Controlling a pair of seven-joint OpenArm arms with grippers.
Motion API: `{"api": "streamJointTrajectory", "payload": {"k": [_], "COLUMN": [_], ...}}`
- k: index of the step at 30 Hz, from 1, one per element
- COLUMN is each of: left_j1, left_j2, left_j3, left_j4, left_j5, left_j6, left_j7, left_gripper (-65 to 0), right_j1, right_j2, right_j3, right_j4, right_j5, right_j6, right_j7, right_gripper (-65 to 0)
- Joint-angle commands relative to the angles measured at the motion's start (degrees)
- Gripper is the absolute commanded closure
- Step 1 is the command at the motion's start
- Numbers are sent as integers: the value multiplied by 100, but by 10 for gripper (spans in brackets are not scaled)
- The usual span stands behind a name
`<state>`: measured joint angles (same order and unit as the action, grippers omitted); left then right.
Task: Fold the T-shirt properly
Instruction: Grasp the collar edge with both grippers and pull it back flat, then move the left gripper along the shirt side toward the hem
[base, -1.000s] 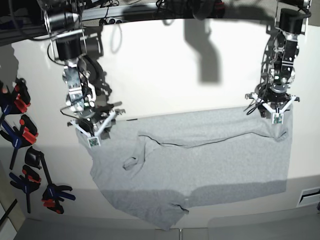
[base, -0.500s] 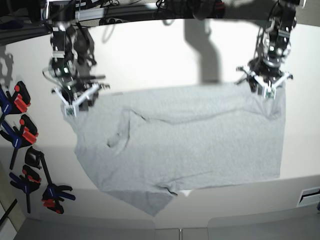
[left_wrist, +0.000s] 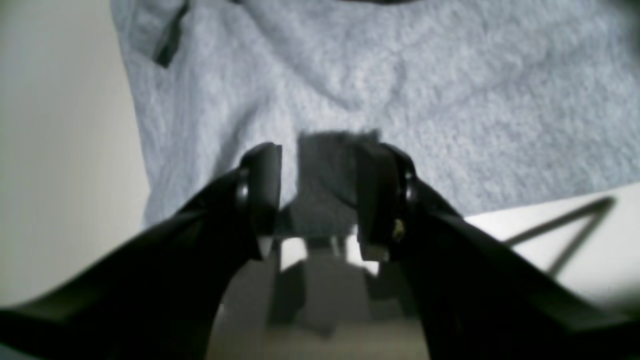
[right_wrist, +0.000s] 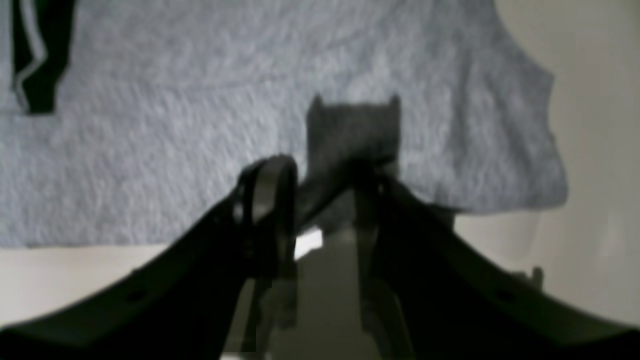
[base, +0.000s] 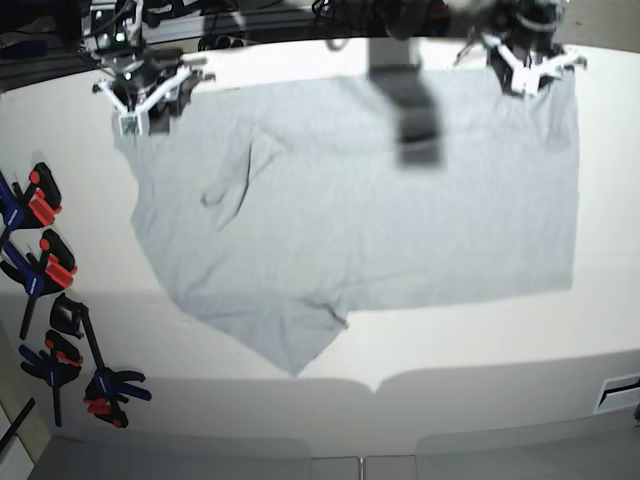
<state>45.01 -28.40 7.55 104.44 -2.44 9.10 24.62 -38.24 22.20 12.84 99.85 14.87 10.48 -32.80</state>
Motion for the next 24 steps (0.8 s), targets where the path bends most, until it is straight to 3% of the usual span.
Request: {"api": "streamJointTrajectory", "payload": {"k": [1, 4, 7, 15, 24], "left_j1": [339, 601, 533, 39, -90], "left_j2": [-17, -15, -2, -2, -2], "left_j3": [63, 63, 63, 26, -275], "left_j4": [11, 317, 354, 310, 166], "left_j5": [-20, 315, 614, 693, 695], "left_j6": [-160, -146, 122, 210, 208], "left_j7": [822, 704, 577, 645, 1290], "left_gripper": [-248, -248, -248, -248, -248], "right_j1": [-262, -496, -577, -575, -570], "right_j2": [15, 15, 15, 17, 17], "right_j3": [-48, -48, -46, -48, -48], "right_j4": [-7, 208, 275, 278, 280], "right_j5": [-199, -199, -205, -221, 57], "right_j6": [15, 15, -2, -2, 0], "right_j7": [-769, -868, -872, -885, -1099], "right_gripper": [-205, -205, -205, -205, -205]}}
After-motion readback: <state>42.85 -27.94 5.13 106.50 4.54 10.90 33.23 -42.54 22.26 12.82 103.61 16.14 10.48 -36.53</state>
